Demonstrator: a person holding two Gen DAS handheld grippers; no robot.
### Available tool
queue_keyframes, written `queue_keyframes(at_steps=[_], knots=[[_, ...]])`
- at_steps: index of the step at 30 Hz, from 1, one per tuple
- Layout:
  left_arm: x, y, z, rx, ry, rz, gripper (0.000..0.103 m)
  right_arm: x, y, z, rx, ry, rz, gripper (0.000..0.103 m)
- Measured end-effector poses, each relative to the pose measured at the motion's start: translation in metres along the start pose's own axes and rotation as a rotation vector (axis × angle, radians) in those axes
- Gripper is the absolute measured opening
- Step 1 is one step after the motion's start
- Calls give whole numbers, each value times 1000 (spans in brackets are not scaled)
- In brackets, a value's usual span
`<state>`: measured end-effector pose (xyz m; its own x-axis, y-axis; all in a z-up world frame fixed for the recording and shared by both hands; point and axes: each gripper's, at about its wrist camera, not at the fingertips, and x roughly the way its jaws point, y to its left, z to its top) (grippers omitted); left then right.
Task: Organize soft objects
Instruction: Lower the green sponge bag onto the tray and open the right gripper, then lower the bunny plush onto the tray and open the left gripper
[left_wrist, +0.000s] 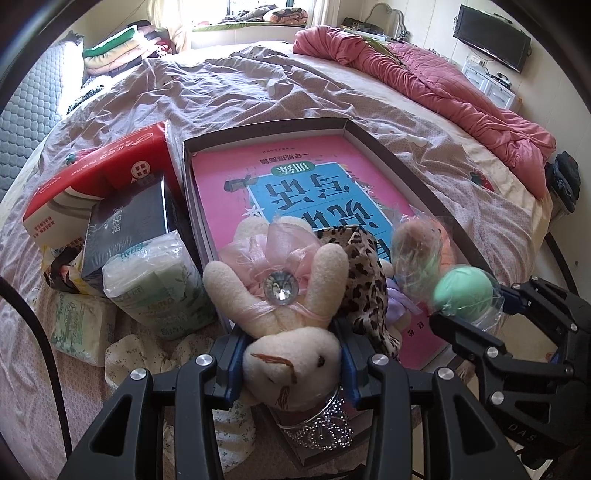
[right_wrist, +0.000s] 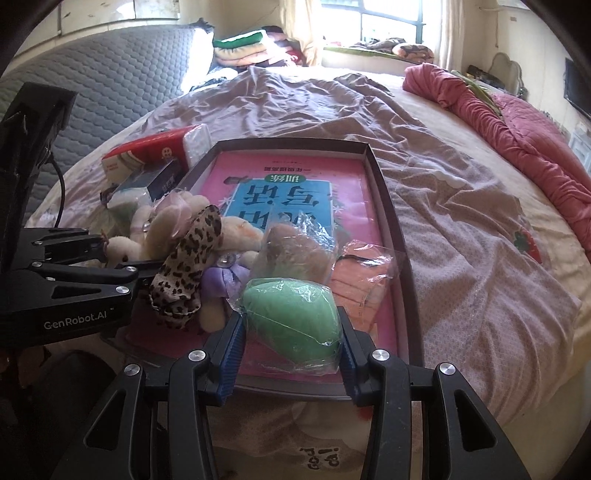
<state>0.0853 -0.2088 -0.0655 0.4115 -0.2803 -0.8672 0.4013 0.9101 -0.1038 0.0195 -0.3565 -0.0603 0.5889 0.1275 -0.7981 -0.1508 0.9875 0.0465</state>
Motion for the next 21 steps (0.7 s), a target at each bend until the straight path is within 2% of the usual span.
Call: queue_keyframes(at_steps=[14,21], knots=[[-12,6,-3,-35,-17,-73,45,4,12,0,-37,31,31,51],[-17,9,-6,-31,-25,-84,48,4,19,1,-65,47,11,60]])
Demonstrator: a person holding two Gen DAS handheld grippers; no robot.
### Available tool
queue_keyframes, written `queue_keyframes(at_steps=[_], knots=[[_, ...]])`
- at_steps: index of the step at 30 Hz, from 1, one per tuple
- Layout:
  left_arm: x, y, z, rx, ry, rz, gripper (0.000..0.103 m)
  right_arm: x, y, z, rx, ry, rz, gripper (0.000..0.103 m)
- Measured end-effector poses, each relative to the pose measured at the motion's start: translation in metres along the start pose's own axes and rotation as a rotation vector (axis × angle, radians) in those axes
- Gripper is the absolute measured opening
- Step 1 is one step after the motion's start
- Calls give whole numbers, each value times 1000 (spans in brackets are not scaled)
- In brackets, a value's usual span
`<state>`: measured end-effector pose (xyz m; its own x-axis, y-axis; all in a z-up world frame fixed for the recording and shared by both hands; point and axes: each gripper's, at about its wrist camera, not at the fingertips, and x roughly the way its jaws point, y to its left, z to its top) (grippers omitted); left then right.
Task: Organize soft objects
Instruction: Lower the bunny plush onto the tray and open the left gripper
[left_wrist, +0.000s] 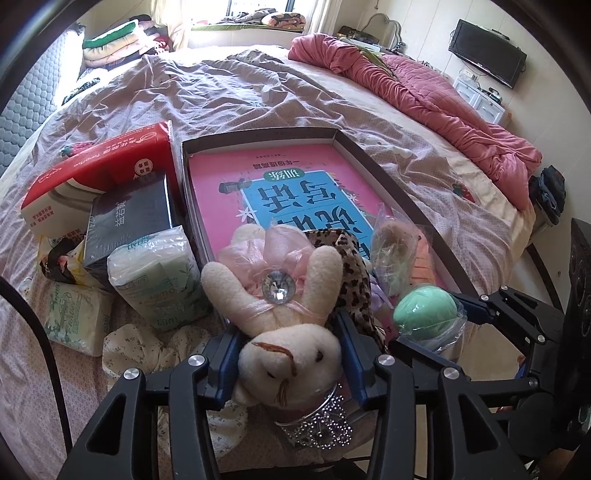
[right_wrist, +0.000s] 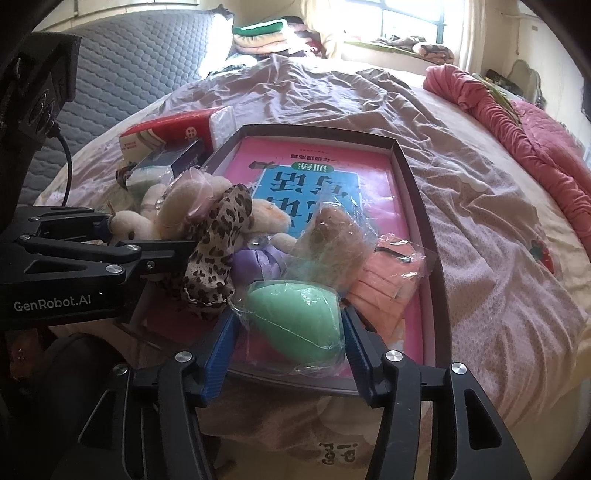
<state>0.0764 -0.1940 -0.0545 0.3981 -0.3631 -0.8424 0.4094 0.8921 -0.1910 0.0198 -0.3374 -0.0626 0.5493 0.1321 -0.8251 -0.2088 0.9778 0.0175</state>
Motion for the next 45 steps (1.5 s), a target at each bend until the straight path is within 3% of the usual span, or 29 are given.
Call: queue_keyframes(at_steps=[5,8,16,26,45], knots=[[-3,6,-1,-22,0,-39,53,-3,3,1,-16,-1,-32,62],[-5,7,-1,-24,-6,-43,59,-8,1,-1,-11,-16,-26,69],[-22,9,-3,-27,-42,-64,60,-19,3,0,-9,-36,-44,71],[-51,24,-2,-54,-94,-22,67,-51,13,21,16,-156,-53,74],[-91,71,-5,-118,-152,68,68,-74,62,45,-39,-212,-33,75]])
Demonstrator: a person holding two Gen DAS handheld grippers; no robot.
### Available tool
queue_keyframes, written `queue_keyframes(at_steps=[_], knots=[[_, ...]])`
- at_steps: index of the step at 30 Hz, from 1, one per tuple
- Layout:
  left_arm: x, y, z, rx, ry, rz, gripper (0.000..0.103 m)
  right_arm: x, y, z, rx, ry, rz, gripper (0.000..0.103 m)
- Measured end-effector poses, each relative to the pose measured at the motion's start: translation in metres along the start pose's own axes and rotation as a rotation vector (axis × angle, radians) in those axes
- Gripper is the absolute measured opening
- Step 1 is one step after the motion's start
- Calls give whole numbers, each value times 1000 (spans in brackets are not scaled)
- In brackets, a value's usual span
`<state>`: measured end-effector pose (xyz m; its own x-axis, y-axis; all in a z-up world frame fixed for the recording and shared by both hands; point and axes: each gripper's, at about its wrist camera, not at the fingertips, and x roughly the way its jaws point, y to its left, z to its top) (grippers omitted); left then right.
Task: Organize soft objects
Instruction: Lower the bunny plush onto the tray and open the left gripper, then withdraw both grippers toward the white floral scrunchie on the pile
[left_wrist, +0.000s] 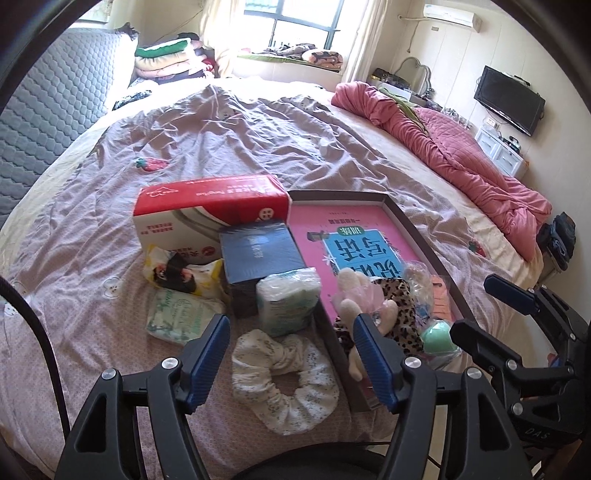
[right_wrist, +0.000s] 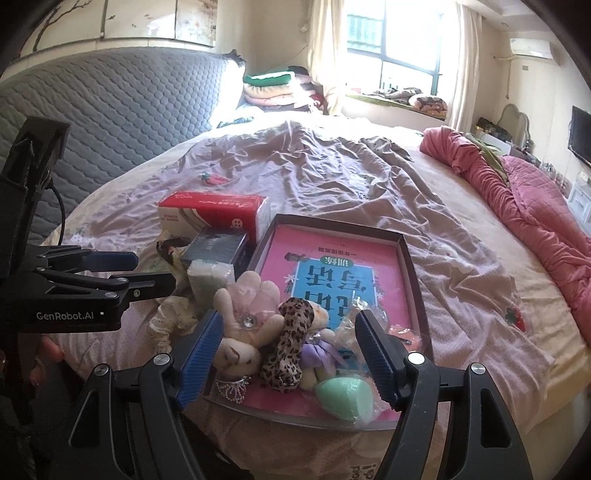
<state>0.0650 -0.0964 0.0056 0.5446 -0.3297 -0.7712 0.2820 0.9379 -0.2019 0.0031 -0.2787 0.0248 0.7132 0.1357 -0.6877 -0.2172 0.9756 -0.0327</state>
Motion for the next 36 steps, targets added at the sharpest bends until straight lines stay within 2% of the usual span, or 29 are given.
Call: queue_keyframes(at_steps=[10,20,29,36], knots=[[-15,57,7,-114,-27,44,69,3,33,7,-61,2,43,75],[-19,116,4,-215,-21,90,69,14,73,8,-152,30,94,75],[-10,134,-1,-251,5,87,69,32,104,4,-227,89,126,76],[11,142,-9,-277,53,47,69,53,123,-3,-306,149,124,76]])
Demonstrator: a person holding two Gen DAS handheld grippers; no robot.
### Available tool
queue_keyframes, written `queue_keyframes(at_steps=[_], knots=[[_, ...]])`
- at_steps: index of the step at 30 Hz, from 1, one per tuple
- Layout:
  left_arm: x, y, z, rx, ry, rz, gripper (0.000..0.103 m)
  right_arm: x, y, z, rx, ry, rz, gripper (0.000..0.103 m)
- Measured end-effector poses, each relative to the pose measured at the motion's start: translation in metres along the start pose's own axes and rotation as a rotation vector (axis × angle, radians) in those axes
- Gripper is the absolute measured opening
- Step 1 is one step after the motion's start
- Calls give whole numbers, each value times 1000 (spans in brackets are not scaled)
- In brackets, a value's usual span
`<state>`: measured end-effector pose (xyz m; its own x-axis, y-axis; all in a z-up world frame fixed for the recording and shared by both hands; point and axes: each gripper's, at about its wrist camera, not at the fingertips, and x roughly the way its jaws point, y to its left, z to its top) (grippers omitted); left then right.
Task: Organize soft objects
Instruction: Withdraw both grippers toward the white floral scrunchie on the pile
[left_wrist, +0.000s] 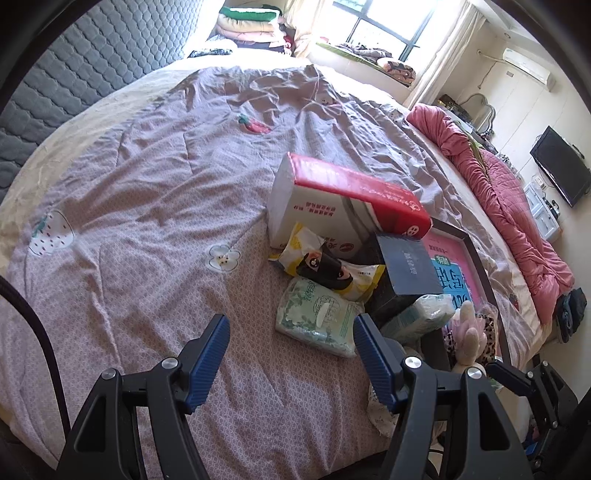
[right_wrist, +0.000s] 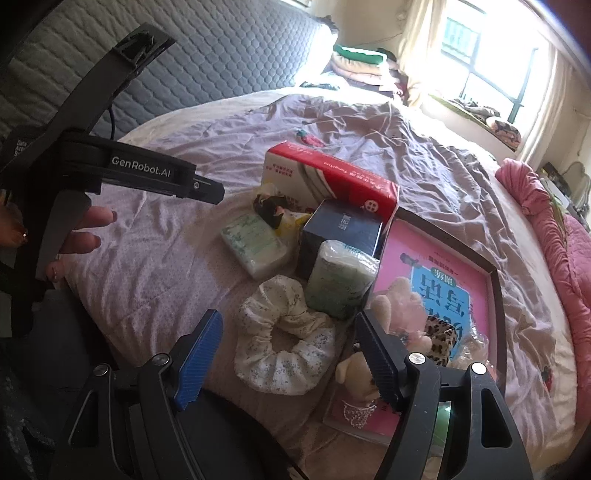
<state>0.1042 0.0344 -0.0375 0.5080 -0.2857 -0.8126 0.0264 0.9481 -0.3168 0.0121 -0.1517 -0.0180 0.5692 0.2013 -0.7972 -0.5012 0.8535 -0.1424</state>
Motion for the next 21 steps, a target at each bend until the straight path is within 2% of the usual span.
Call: queue_keyframes(at_steps=[6,11,18,21], knots=[[26,11,-4,-35,68,-16,69,26,10,0,-44,57,11,76],[44,15,-6,-61,94,-88,73,48,17,-3,-85,116,0,76],[66,16,-7,-126,152,-173,76,63,13,-3,-81,131,-9,76],[75,16,-6,-144,167,-169,76,68,11,-2,-68,134,-8,76]])
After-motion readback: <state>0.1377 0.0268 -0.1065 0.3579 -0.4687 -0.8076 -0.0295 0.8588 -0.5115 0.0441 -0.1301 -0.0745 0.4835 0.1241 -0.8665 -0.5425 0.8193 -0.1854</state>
